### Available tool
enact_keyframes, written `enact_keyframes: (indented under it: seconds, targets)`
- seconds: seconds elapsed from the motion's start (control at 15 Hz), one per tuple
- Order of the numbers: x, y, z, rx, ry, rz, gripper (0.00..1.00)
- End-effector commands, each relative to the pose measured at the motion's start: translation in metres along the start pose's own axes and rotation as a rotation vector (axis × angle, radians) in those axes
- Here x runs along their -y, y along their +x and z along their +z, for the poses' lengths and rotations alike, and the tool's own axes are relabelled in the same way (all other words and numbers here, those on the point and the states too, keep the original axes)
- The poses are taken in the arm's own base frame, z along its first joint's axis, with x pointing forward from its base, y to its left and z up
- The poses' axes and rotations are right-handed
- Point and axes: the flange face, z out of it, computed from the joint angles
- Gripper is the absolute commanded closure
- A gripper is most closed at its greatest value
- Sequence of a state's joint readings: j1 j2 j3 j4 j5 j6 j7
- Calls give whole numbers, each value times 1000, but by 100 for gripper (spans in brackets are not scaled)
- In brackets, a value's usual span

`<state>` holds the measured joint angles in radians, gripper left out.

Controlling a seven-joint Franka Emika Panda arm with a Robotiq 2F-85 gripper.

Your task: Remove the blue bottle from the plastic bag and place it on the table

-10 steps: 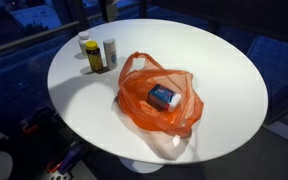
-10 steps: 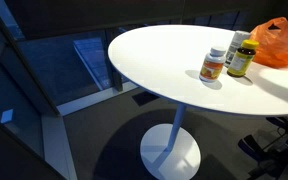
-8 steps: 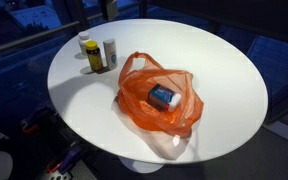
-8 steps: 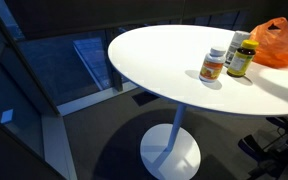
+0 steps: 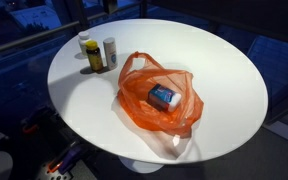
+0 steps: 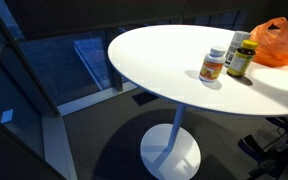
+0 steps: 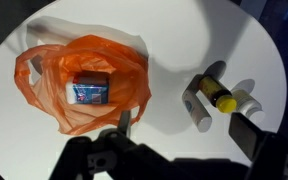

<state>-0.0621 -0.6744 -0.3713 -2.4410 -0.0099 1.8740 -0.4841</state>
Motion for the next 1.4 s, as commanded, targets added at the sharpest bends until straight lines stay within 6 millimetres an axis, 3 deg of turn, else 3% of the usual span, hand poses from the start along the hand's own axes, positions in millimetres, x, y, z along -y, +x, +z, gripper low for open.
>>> enact_keyframes:
  seconds: [0.0,0.47,1.0,1.33]
  targets:
    - [13,18,3,-7,-65,16,0]
    - [18,46,47,11,-213,102,0]
    - [-21,52,101,44,-299,417,0]
    - [-31,55,121,14,-318,614,0]
